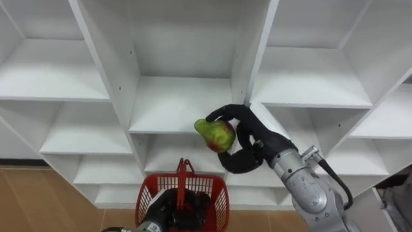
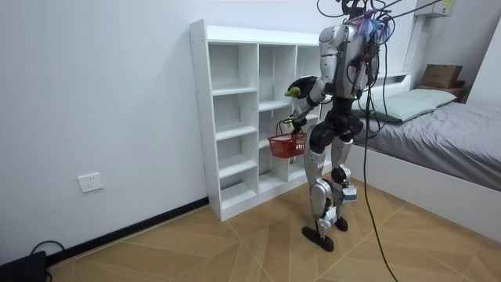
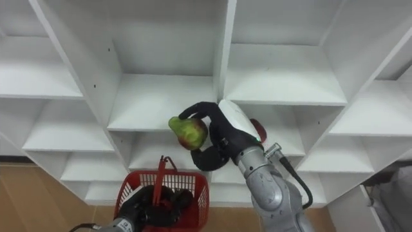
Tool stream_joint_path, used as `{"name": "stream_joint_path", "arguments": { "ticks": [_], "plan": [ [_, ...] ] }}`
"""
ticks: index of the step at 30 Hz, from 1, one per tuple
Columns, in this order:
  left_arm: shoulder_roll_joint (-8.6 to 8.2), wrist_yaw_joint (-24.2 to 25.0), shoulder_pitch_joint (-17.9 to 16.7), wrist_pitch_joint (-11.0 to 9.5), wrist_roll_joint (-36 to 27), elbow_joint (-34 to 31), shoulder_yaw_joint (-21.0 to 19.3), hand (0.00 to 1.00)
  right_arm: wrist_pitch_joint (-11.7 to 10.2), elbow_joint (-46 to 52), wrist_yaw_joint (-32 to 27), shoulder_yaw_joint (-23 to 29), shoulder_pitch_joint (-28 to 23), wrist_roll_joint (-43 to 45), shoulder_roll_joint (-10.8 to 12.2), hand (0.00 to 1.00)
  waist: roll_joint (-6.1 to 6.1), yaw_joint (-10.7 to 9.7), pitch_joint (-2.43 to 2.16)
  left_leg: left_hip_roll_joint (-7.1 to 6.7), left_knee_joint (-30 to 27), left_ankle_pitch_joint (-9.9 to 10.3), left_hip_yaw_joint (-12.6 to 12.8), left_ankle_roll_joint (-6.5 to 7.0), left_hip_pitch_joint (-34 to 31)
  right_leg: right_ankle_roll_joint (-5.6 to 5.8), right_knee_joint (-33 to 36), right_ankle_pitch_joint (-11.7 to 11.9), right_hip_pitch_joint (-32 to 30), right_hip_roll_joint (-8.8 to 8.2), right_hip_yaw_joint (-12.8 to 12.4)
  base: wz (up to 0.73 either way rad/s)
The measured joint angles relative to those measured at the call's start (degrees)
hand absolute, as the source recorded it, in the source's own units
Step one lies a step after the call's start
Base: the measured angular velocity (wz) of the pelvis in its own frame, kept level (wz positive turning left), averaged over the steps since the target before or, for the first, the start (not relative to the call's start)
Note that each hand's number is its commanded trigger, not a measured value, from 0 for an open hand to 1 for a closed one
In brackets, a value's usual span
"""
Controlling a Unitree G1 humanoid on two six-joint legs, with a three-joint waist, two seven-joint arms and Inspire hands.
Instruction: Collect fruits from the closet
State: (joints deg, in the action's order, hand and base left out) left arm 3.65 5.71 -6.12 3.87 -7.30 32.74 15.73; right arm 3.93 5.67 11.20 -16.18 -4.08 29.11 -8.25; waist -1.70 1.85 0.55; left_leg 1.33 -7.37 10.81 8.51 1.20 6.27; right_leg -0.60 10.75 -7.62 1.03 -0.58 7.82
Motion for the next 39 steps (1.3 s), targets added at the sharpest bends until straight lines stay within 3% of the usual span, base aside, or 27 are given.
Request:
{"name": "stream_joint_path", "arguments": {
  "ticks": [12,25,39],
  "plan": [
    [-0.09,-0.63,0.01,0.02,-0.04,-0.01,0.00,1.00,1.61,-0.01,1.58,-0.04,-2.01,-0.06,0.08,1.00,0.19,-0.02,-0.01,0.04,-0.02,0.36,0.93,0.01,0.27,-0.04,0.08,0.03,-0.05,0.26,-1.26,-0.05],
    [-0.24,-0.63,0.12,0.01,-0.85,-0.08,-0.97,1.00,1.90,-0.01,1.61,-0.02,-2.93,-0.09,0.05,1.00,-0.21,-0.04,-0.38,0.10,-0.06,0.40,1.15,-0.02,0.35,-0.10,-0.06,0.07,-0.24,0.44,-1.71,0.00],
    [-0.10,-1.79,1.04,0.00,-2.21,-0.27,-2.26,1.00,1.97,-1.26,3.36,-0.03,-5.01,-0.07,0.01,1.00,-0.81,0.06,-0.20,0.28,0.07,0.56,2.18,-0.11,0.23,-0.15,0.03,0.17,-1.02,0.84,-3.25,-0.04]
  ]
}}
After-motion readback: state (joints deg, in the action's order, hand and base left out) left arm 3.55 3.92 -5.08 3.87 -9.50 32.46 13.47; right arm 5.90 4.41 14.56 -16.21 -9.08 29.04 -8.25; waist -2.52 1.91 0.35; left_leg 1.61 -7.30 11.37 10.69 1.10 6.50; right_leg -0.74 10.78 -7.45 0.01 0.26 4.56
